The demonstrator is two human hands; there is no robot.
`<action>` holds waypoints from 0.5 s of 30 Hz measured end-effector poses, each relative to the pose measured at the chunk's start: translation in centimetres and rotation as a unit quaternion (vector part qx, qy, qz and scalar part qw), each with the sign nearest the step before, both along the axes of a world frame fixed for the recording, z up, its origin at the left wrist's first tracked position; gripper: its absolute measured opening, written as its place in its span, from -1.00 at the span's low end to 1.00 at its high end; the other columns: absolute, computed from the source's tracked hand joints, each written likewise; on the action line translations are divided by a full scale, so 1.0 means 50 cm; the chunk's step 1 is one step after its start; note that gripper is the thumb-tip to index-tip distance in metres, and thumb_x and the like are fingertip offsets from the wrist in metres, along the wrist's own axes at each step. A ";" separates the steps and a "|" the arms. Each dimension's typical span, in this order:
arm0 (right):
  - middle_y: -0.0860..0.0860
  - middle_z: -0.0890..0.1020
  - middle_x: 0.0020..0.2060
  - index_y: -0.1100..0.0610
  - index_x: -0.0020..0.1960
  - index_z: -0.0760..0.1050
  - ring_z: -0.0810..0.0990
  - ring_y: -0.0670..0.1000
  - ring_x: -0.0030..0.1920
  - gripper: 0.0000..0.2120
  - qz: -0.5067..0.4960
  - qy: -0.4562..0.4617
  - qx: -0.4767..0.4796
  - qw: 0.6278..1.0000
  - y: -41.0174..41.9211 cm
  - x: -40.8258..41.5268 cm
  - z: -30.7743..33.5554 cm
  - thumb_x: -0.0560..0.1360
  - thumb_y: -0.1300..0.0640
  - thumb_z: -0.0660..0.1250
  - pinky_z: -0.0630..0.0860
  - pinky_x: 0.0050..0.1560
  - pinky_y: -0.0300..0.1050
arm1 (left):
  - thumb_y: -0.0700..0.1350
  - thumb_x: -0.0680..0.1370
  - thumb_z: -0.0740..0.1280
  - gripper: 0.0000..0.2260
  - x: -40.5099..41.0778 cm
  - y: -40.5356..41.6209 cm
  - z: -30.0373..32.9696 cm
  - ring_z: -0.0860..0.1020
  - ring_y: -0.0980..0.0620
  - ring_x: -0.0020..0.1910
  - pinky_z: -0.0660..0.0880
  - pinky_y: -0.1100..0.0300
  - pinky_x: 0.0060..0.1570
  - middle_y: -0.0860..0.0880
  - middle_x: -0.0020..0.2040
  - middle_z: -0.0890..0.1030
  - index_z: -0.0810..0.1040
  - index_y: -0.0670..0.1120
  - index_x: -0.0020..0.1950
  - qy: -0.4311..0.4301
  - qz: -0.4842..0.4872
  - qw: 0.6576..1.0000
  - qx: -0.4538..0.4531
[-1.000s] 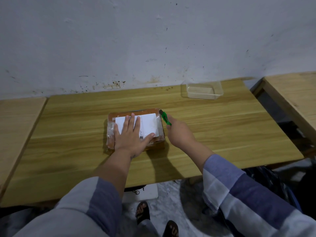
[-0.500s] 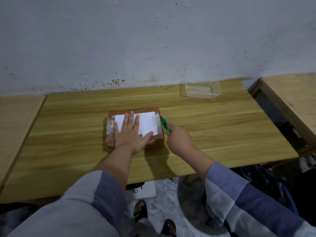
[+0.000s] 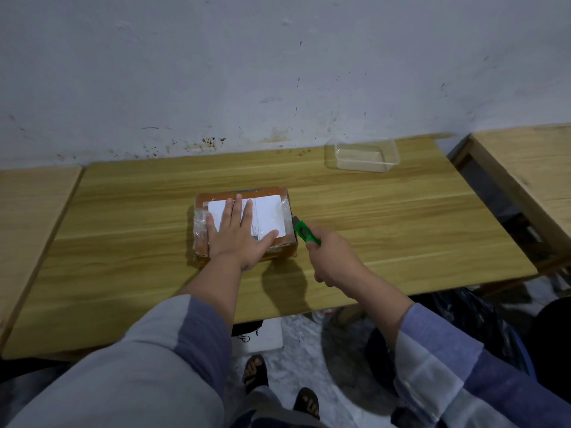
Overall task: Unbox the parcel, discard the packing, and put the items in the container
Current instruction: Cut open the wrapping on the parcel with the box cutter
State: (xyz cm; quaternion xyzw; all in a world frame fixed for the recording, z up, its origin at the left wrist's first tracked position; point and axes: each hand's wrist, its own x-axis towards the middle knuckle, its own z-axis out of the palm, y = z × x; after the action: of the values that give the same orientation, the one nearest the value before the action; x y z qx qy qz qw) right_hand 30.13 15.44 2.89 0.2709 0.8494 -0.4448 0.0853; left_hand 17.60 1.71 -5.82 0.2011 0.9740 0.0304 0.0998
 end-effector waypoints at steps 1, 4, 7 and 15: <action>0.15 0.57 -0.10 0.00 0.37 0.35 0.51 0.13 -0.21 -0.60 0.004 0.001 0.005 1.000 -0.001 0.006 -0.002 0.58 0.23 0.07 0.32 -0.47 -0.19 | 0.47 0.45 -0.15 -0.19 0.000 0.000 0.000 -0.38 0.05 0.50 -0.30 -0.22 0.45 0.03 0.54 -0.35 -0.28 0.04 0.54 0.000 0.000 1.000 -0.001; 0.18 0.60 -0.02 0.01 0.41 0.30 0.50 0.12 -0.18 -0.58 0.013 -0.002 0.023 1.000 -0.004 0.019 -0.006 0.57 0.24 0.09 0.31 -0.45 -0.21 | 0.47 0.45 -0.16 -0.18 0.000 0.001 0.000 -0.37 0.05 0.50 -0.31 -0.21 0.45 0.04 0.54 -0.35 -0.28 0.04 0.54 -0.001 0.001 1.000 -0.001; 0.20 0.61 0.07 0.03 0.43 0.28 0.51 0.13 -0.17 -0.55 0.021 0.013 0.032 0.999 -0.010 0.031 -0.003 0.57 0.27 0.09 0.43 -0.30 -0.12 | 0.47 0.45 -0.15 -0.19 0.001 0.001 -0.001 -0.37 0.05 0.51 -0.32 -0.21 0.44 0.04 0.54 -0.35 -0.27 0.04 0.54 0.001 0.001 1.000 -0.003; 0.23 0.63 -0.01 -0.02 0.50 0.12 0.58 0.21 -0.04 -0.49 0.069 0.006 0.122 0.990 -0.032 0.082 -0.030 0.58 0.22 0.09 0.43 -0.17 -0.06 | 0.47 0.45 -0.14 -0.19 0.004 0.001 0.007 -0.36 0.05 0.51 -0.31 -0.20 0.45 0.03 0.55 -0.34 -0.26 0.03 0.55 -0.005 0.000 1.000 0.002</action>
State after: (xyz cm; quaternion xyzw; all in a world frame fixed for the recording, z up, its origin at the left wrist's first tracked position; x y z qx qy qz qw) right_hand 34.25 13.84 1.40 0.2173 0.9146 -0.3323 0.0770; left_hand 17.81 1.74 -5.45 0.2014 0.9734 0.0338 0.1043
